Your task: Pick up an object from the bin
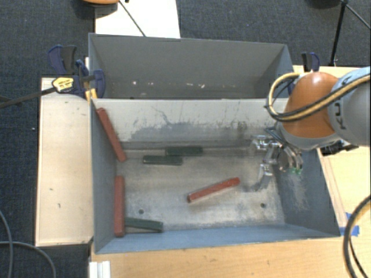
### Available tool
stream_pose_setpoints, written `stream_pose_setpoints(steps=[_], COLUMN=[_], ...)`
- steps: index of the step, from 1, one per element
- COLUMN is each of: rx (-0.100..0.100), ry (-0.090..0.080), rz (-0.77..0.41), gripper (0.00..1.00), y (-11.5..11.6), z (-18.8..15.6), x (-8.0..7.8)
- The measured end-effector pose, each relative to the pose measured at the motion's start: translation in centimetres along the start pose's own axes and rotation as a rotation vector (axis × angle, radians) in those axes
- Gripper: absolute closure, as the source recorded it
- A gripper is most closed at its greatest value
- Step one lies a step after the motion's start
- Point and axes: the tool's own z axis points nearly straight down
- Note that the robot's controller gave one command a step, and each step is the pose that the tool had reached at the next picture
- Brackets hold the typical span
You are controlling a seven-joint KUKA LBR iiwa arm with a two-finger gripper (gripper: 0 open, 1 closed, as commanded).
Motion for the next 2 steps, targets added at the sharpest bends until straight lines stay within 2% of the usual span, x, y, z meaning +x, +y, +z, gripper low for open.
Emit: stream_pose_setpoints(steps=[1, 2], rx=[-0.004, -0.001], ry=[0.015, 0.003], rz=[-0.086, -0.120], gripper=[0.00, 0.00], y=[2.4, 5.2], z=[1.3, 1.0], x=[0.7, -0.2])
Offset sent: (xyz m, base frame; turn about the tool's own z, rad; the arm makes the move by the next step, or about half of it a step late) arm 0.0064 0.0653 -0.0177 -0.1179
